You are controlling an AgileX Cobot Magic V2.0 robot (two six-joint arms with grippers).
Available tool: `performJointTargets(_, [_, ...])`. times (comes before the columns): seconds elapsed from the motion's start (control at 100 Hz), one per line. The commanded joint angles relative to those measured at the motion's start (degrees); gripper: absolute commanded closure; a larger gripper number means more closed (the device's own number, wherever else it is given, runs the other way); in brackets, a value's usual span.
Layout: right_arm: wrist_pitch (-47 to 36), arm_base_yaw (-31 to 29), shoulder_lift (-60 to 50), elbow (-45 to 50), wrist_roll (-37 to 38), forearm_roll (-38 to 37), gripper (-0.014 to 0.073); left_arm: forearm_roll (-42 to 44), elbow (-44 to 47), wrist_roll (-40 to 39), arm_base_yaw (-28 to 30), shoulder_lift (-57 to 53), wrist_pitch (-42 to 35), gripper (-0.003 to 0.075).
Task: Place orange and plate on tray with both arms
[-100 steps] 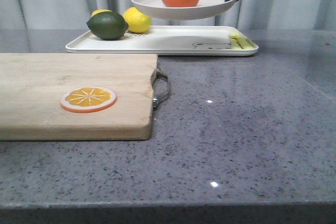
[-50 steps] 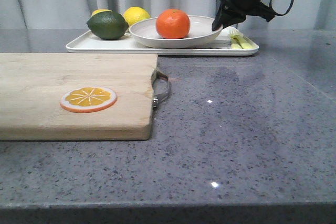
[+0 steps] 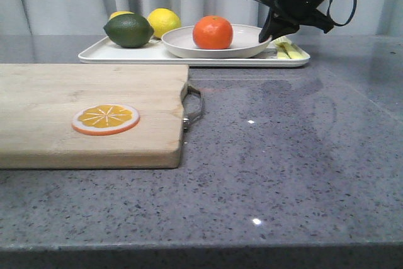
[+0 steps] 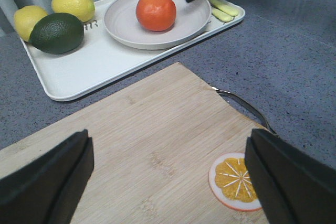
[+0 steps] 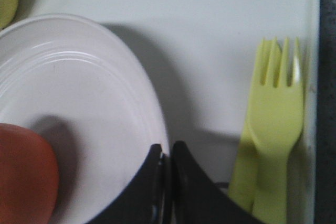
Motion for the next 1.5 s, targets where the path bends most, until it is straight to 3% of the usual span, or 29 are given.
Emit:
performJointTargets(0.0, [-1.77, -0.32, -3.58, -2.21, -0.42, 2.04, 0.0694, -1.15, -1.52, -0.5, 0.35, -0.38, -2.57, 0.0156])
performJointTargets(0.53, [-1.54, -0.32, -3.43, -2.25, -0.42, 2.54, 0.0684, -1.15, -1.52, -0.5, 0.35, -0.38, -2.32, 0.0156])
performJointTargets(0.67, [-1.47, -0.32, -3.43, -2.25, -0.42, 2.54, 0.0566, -1.15, -1.52, -0.5, 0.35, -0.38, -2.32, 0.0156])
performJointTargets(0.89, [-1.47, -0.32, -3.43, -2.52, -0.42, 2.54, 0.0244, -1.15, -1.52, -0.5, 0.35, -0.38, -1.25, 0.0156])
performJointTargets(0.98, [-1.47, -0.37, -3.43, -3.13, -0.42, 2.54, 0.0172, -1.15, -1.52, -0.5, 0.35, -0.38, -1.22, 0.0156])
performJointTargets(1.29, [1.97, -2.92, -7.21, -5.37, -0.74, 1.57, 0.0149, -1.15, -1.52, -0.5, 0.35, -0.38, -1.22, 0.0156])
performJointTargets(1.49, [4.81, -4.58, -13.09, -5.37, -8.78, -0.4, 0.0149, -1.15, -1.52, -0.5, 0.35, 0.41, -1.22, 0.0156])
